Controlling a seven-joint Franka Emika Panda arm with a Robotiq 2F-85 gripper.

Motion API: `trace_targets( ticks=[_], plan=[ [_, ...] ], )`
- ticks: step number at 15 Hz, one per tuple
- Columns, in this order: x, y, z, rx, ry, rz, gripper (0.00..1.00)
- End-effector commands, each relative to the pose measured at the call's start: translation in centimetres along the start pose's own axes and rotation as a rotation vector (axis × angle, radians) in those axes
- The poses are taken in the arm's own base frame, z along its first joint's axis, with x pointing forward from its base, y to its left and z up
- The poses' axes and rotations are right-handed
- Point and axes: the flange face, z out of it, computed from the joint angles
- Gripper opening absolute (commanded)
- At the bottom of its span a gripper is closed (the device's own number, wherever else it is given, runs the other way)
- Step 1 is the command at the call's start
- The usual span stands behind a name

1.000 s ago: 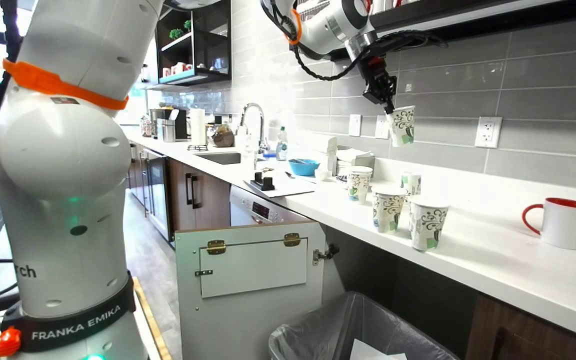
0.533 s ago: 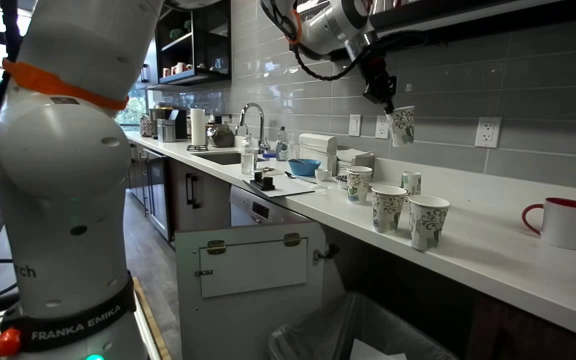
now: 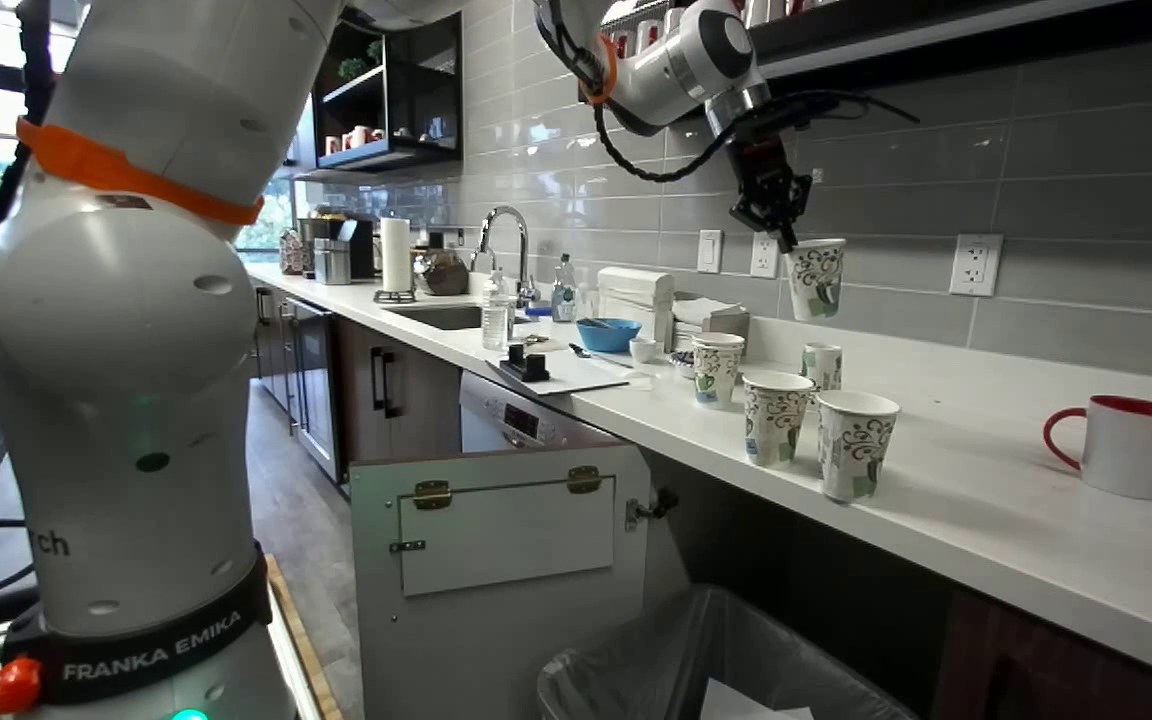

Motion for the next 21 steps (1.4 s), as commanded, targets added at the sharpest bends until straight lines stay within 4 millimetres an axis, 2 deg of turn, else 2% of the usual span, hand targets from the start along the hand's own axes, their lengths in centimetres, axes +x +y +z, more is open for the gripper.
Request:
trace_targets(
  ticks=[1, 7, 10, 15, 21],
  plan=[
    [-0.1, 0.0, 2.3, 0.028, -0.005, 0.16, 0.01],
    [-0.2, -0.9, 7.9, 0.089, -0.047, 0.35, 0.01],
    [-0.7, -1.6, 10.5, 0.196, -0.019, 0.451, 0.01],
    [-1.1, -1.8, 12.8, 0.22, -0.041, 0.531, 0.01],
    [0.4, -2.6, 14.4, 0.218, -0.072, 0.534, 0.01]
  ],
)
